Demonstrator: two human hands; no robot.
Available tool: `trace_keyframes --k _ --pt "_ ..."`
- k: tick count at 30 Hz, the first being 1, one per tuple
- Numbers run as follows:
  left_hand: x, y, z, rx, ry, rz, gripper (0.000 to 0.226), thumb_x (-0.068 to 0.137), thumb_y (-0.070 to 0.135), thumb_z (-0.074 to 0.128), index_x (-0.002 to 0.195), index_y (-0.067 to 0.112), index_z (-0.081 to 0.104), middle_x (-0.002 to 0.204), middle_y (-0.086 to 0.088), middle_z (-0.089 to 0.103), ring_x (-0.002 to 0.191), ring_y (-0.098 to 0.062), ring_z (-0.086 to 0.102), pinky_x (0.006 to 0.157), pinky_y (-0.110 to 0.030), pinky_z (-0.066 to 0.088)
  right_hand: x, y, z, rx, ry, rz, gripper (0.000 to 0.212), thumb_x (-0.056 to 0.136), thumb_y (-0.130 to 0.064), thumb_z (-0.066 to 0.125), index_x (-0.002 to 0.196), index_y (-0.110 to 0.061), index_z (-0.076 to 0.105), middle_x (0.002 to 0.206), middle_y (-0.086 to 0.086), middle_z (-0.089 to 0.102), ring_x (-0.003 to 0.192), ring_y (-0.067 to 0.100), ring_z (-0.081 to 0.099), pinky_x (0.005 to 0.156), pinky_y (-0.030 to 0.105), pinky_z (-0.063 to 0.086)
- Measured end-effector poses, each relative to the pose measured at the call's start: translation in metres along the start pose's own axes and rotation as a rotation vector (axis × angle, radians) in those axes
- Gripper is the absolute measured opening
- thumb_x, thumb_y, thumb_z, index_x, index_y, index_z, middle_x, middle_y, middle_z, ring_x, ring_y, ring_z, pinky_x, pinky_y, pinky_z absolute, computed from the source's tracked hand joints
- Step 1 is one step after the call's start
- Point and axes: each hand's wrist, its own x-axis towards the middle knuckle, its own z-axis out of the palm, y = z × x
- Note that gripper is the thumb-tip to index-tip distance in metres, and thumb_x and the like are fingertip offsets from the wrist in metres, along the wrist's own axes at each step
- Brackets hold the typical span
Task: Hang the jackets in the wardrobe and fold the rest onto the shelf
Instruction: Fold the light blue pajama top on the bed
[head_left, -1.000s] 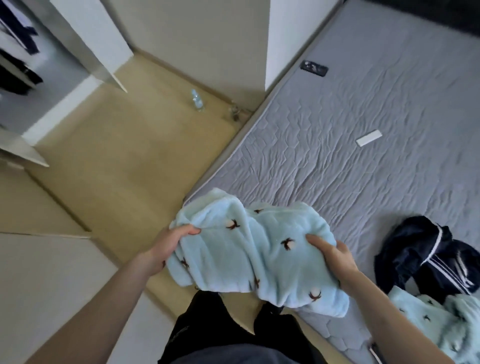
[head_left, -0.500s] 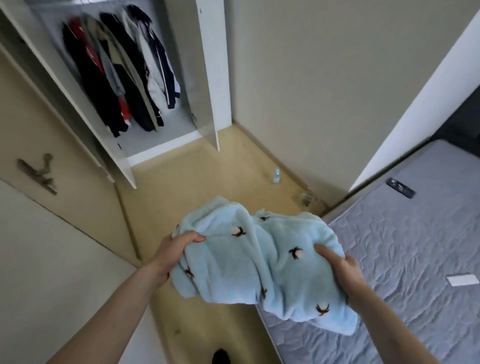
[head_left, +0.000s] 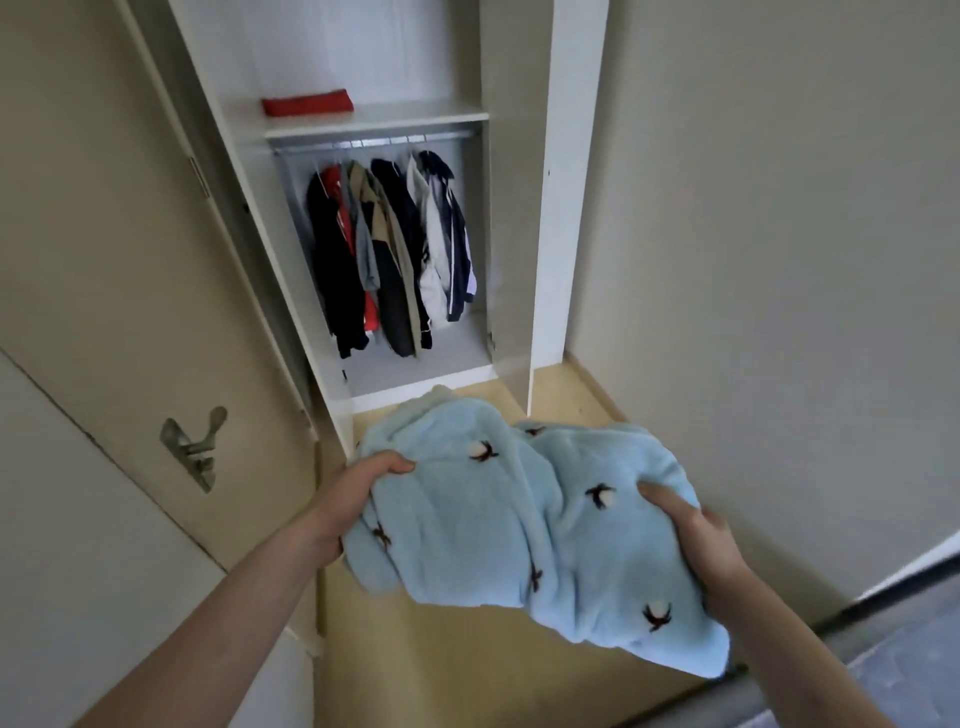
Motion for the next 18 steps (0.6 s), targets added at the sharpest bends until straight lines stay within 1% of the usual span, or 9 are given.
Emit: trace_keyframes --k 2,4,5,6,8,10,12,15,18 --pt "0.016 0.029 -0.001 -0.003 0.027 0.023 0.067 0.057 0.045 0.084 0.119 0.02 0.074 0.107 -0.011 0.079 0.096 -0.03 0.076 0.078 -0.039 0.057 0.034 -0.027 0.014 -0.019 -0.04 -0.033 0.075 0.049 -0.065 0.089 0.107 -0.02 0.075 0.088 0.002 0.081 0.073 0.024 0.079 0.051 0.034 0.062" --pt "0.031 0.058 -0.003 -0.026 0.055 0.049 0.064 0.058 0.044 0.083 0.117 0.021 0.075 0.105 -0.01 0.079 0.093 -0.029 0.077 0.075 -0.036 0.057 0.066 -0.056 0.028 -0.011 -0.067 -0.067 0.078 0.048 -0.067 0.089 0.108 -0.02 0.076 0.097 0.003 0.081 0.084 0.029 0.079 0.07 0.045 0.065" --pt "0.038 0.072 -0.005 -0.037 0.075 0.065 0.064 0.058 0.043 0.083 0.117 0.022 0.074 0.105 -0.009 0.079 0.091 -0.028 0.077 0.073 -0.035 0.057 0.081 -0.071 0.035 -0.005 -0.084 -0.075 0.077 0.049 -0.067 0.089 0.109 -0.02 0.077 0.099 0.004 0.081 0.088 0.03 0.079 0.08 0.051 0.064" --pt "0.046 0.084 -0.008 -0.042 0.101 0.085 0.064 0.058 0.042 0.083 0.118 0.022 0.073 0.104 -0.008 0.079 0.09 -0.027 0.077 0.072 -0.034 0.057 0.096 -0.086 0.042 -0.009 -0.102 -0.086 0.075 0.05 -0.067 0.089 0.108 -0.02 0.078 0.1 0.004 0.081 0.089 0.031 0.079 0.084 0.054 0.063" --pt "0.06 0.107 -0.014 -0.062 0.134 0.113 0.067 0.056 0.042 0.084 0.119 0.021 0.073 0.105 -0.008 0.079 0.092 -0.027 0.077 0.075 -0.036 0.057 0.121 -0.115 0.059 -0.012 -0.158 -0.115 0.068 0.052 -0.065 0.089 0.104 -0.022 0.08 0.1 0.006 0.081 0.089 0.031 0.079 0.08 0.052 0.063" --pt "0.076 0.128 -0.021 -0.071 0.156 0.126 0.068 0.056 0.043 0.085 0.119 0.02 0.073 0.106 -0.008 0.079 0.095 -0.029 0.077 0.08 -0.04 0.058 0.143 -0.145 0.076 0.008 -0.209 -0.16 0.062 0.054 -0.063 0.089 0.101 -0.023 0.081 0.101 0.008 0.081 0.088 0.031 0.079 0.067 0.044 0.064" --pt "0.095 0.15 -0.03 -0.065 0.201 0.144 0.069 0.055 0.043 0.086 0.119 0.02 0.073 0.106 -0.008 0.079 0.097 -0.031 0.076 0.087 -0.046 0.059 0.165 -0.173 0.093 0.016 -0.251 -0.22 0.059 0.057 -0.06 0.089 0.105 -0.027 0.079 0.102 0.008 0.081 0.088 0.029 0.079 0.06 0.037 0.063" --pt "0.128 0.185 -0.044 -0.055 0.237 0.171 0.072 0.056 0.044 0.087 0.121 0.019 0.071 0.108 -0.009 0.079 0.102 -0.034 0.074 0.098 -0.054 0.056 0.199 -0.212 0.12 0.031 -0.269 -0.242 0.065 0.059 -0.057 0.088 0.112 -0.021 0.077 0.101 0.008 0.081 0.087 0.03 0.079 0.062 0.038 0.063" --pt "0.166 0.221 -0.061 -0.05 0.247 0.21 0.072 0.056 0.045 0.087 0.121 0.019 0.072 0.107 -0.01 0.079 0.102 -0.034 0.074 0.096 -0.052 0.057 0.236 -0.248 0.15 0.034 -0.264 -0.239 0.073 0.055 -0.057 0.088 0.112 -0.013 0.076 0.099 0.011 0.081 0.086 0.033 0.079 0.069 0.041 0.063"
